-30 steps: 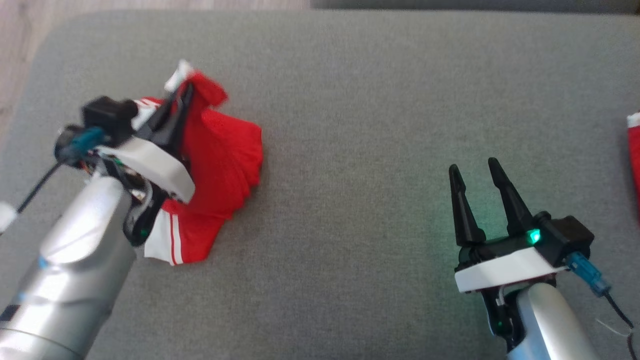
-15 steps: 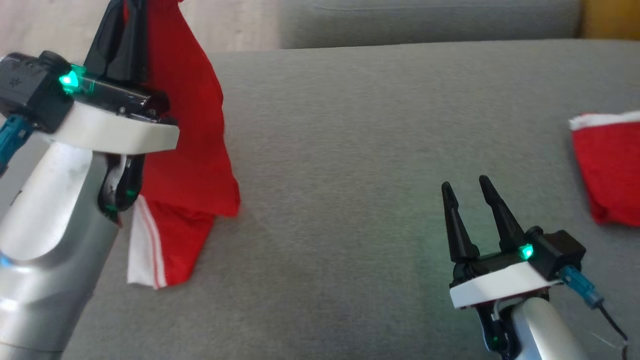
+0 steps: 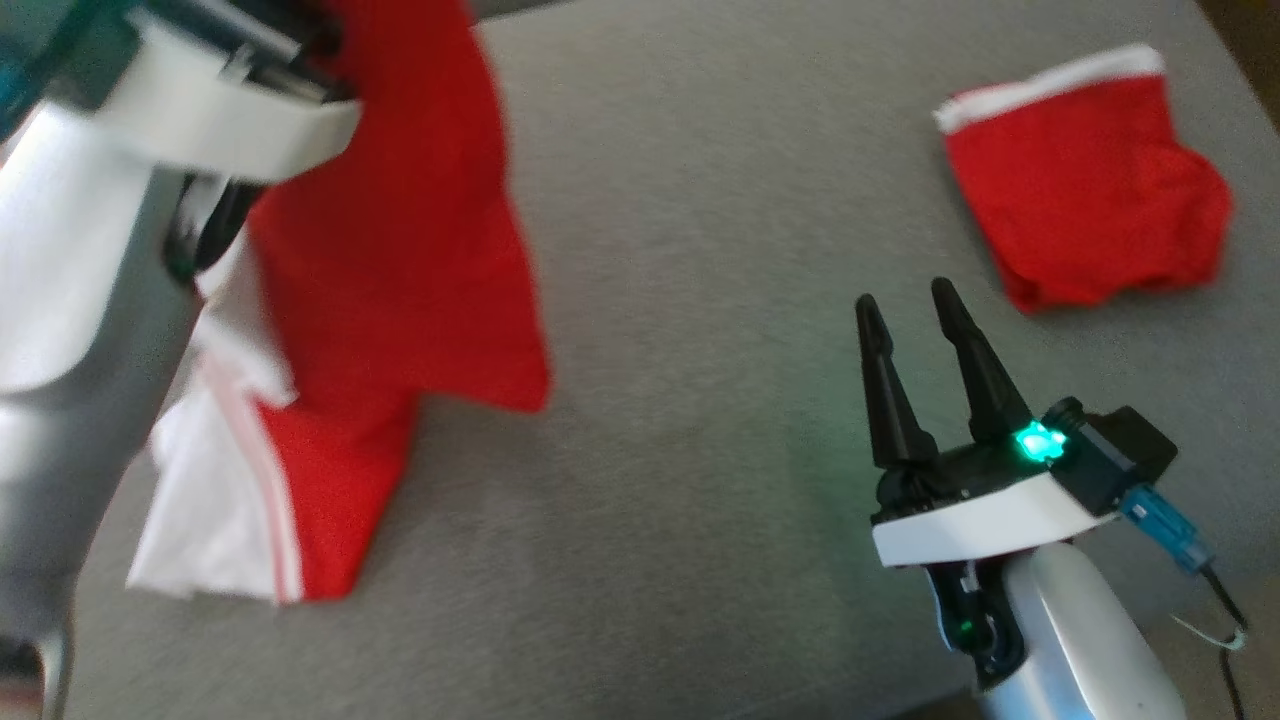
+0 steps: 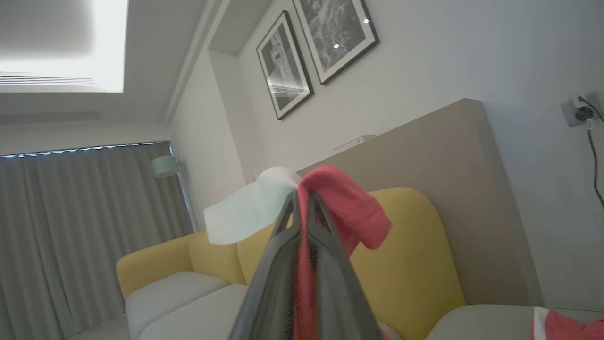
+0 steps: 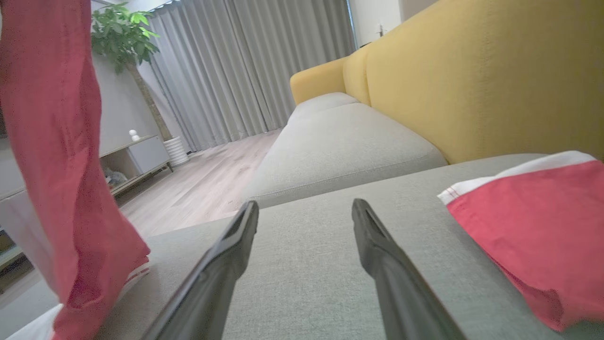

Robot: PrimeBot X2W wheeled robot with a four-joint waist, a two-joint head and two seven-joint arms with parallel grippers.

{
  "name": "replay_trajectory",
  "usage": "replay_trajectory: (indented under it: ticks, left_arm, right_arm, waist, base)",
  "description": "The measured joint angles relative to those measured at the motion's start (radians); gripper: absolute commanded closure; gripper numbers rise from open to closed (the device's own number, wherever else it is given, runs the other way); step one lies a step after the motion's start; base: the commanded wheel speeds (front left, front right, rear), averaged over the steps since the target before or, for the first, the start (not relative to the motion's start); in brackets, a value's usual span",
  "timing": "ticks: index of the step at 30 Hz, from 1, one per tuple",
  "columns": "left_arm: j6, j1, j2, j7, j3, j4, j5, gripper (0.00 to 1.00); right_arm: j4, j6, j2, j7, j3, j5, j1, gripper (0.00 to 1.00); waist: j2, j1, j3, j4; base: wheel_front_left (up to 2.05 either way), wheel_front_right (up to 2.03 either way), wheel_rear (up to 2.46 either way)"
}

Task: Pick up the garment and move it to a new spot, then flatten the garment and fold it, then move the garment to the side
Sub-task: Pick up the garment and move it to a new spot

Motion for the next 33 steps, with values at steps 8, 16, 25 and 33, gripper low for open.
replay_trajectory:
  ticks: [8,16,25,33]
  left_arm:
    - [-0.048,-0.209,-0.119,0.032,-0.125,0.228,0.061,0.00]
    - [-0.060,-0.271,-0.138,0.004,-0.152,0.465,0.040,0.00]
    - [-0.059,-0.157,-0.106,-0.033,-0.108,0.475,-0.028,0.00]
    - [0.017,0.188,-0.087,-0.038,0.023,0.262,-0.077,0.00]
  right_arm:
    - [-0.034,0.000,0.000,0.000,0.042,0.056,-0.024,0.00]
    - [-0.043,0.000,0.000,0.000,0.045,0.063,-0.033,0.00]
    - [-0.022,0.000,0.000,0.000,-0.004,0.012,-0.030,0.00]
    - [0.003,0.000,0.000,0.000,-0.072,-0.062,0.015,0.00]
  waist:
    - [0.0000,0.0000,0.086,-0.117]
    - [0.0000,0.0000,0.132,-0.126]
    - [0.0000,-0.0002,0.084,-0.026]
    - [0.0000,-0.0003,0.002,0.099]
  base:
    - [0.00,0.00,0.00]
    - [0.00,0.00,0.00]
    - [0.00,0.00,0.00]
    - [0.00,0.00,0.00]
